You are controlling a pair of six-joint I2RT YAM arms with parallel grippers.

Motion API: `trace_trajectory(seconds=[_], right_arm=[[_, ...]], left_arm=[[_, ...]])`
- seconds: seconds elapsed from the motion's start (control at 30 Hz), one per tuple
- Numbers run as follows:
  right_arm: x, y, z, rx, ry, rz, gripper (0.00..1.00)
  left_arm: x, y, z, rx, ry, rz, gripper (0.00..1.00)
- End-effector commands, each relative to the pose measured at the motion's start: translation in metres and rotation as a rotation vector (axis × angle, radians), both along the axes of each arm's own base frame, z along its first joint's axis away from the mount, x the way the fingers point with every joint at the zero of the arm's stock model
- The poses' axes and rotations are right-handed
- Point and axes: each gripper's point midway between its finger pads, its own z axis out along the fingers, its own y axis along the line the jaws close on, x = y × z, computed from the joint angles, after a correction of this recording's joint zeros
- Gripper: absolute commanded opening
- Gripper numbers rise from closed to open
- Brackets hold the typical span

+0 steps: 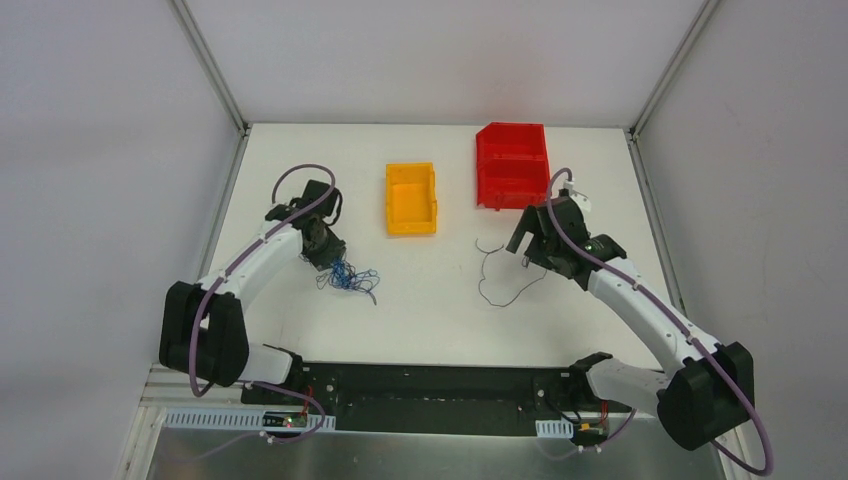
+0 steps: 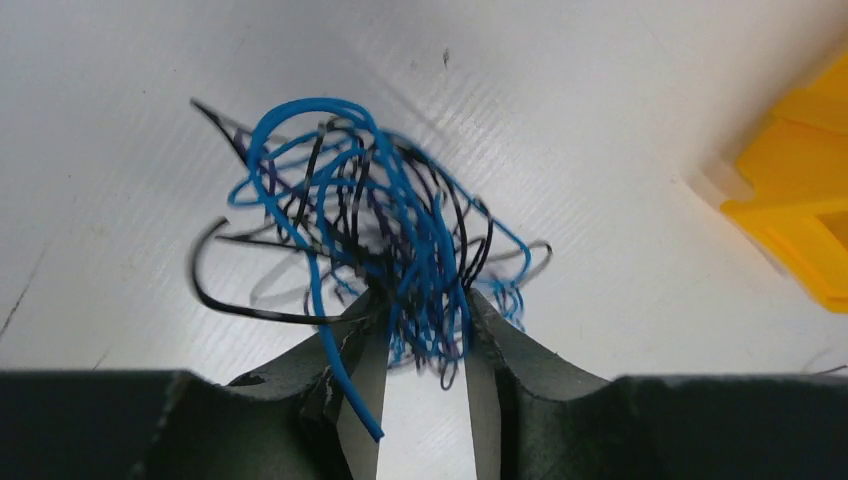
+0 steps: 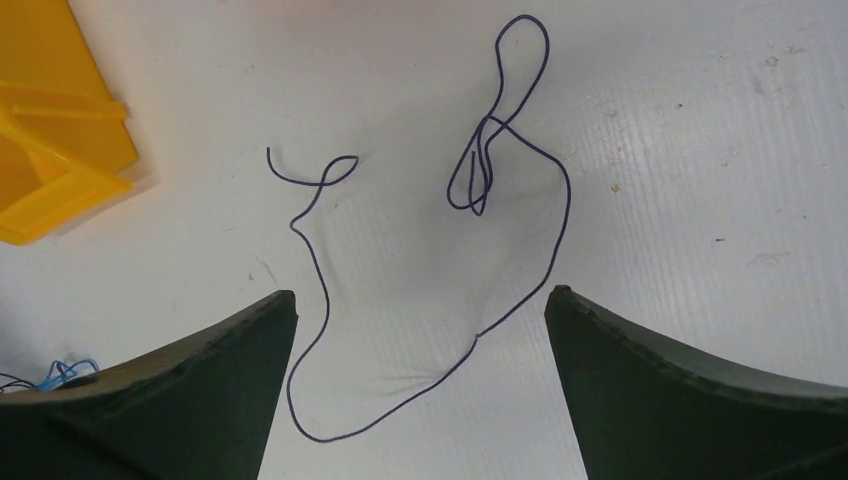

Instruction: Untangle the cables

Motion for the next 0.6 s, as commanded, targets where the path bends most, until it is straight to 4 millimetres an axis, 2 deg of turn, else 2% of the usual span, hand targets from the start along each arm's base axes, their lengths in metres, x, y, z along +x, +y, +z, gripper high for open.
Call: trace_trajectory(seconds=[0.0,0.03,0.13,0.2,0.33,0.47,0.57], right_arm=[[0.001,-0.007,-0.002,0.010,0.006,-0.051,0.99],[0.001,-0.006,-0.003,0.010,0.013,-0.045,0.99],[0.004,-0.004,-0.004,0.008,0.022,-0.035,0.99],[0.008,-0.004,-0.004,0.008,0.020,-0.033,0.99],[0.016,-0.002,-0.004,0.040,0.031,-0.003,0.99],[0.025,-0.009,-0.010,0.085,0.057,-0.034,0.99],[0.033,-0.011,-0.017,0.150,0.063,-0.061,0.99]], left_arm=[[-0.002,-0.001,0.017,0.001,-0.112,-0.108,0.36],[-0.004,-0.003,0.017,-0.010,-0.122,-0.126,0.41],[-0.002,-0.016,0.019,-0.069,-0.180,-0.194,0.65],[-0.003,-0.023,0.020,-0.104,-0.204,-0.226,0.77],[-0.003,-0.030,0.026,-0.132,-0.222,-0.265,0.83],[-0.006,-0.038,0.041,-0.166,-0.268,-0.337,0.88],[-0.011,-0.040,0.053,-0.181,-0.316,-0.359,0.99]])
